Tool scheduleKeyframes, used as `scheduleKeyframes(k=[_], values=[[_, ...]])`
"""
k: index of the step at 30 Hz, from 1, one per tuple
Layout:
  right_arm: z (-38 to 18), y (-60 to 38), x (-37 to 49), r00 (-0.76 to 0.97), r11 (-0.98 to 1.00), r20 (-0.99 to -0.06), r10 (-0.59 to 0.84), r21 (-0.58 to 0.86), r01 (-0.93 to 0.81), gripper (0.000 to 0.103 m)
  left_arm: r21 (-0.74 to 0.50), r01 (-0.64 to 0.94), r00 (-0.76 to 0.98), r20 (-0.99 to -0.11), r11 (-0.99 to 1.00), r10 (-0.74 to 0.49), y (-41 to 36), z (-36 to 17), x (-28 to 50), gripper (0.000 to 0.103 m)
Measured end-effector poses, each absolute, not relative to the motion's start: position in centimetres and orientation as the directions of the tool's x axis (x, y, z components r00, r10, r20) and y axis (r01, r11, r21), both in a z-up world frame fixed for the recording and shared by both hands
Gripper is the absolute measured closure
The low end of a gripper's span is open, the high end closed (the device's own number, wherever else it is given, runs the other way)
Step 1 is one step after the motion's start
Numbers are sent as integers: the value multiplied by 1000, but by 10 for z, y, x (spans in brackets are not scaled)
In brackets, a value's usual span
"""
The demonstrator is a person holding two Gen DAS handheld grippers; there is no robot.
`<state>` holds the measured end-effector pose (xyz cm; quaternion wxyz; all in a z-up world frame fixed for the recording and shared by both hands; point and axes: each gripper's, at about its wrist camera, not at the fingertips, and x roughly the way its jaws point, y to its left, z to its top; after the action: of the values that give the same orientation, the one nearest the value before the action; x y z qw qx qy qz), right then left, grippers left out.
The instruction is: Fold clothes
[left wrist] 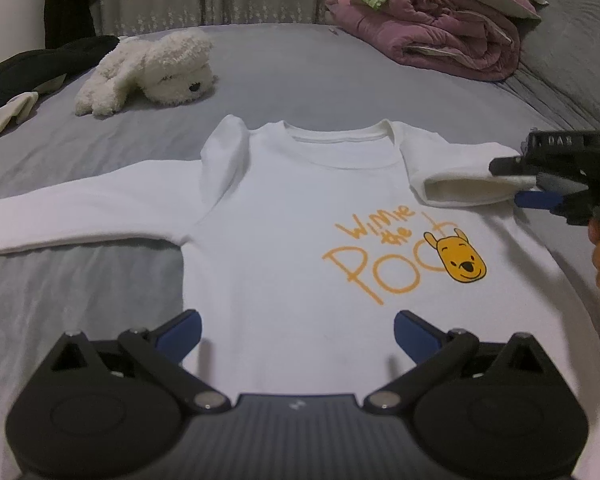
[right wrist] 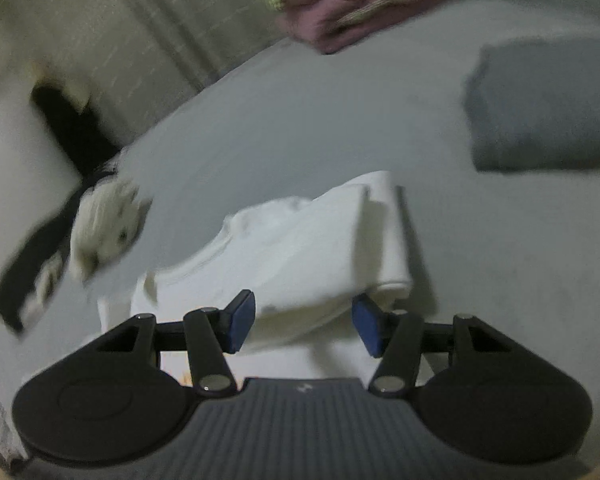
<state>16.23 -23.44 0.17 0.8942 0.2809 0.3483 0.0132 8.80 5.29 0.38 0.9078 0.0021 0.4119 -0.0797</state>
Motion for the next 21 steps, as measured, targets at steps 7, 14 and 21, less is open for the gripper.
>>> scheduleKeyframes(k=[7, 14, 21], values=[[2, -236, 167, 787, 801, -597, 153, 542, 256, 72, -64, 145, 643, -752, 987, -143, 54, 3, 90, 0], [14, -224, 166, 785, 838, -608, 120, 486, 248, 73, -72, 147, 643, -751, 987, -150, 55, 4, 89, 0], [8, -232, 166, 758, 761, -617, 210, 590, 269, 71, -80, 151, 644, -749, 985, -159, 55, 6, 88, 0]])
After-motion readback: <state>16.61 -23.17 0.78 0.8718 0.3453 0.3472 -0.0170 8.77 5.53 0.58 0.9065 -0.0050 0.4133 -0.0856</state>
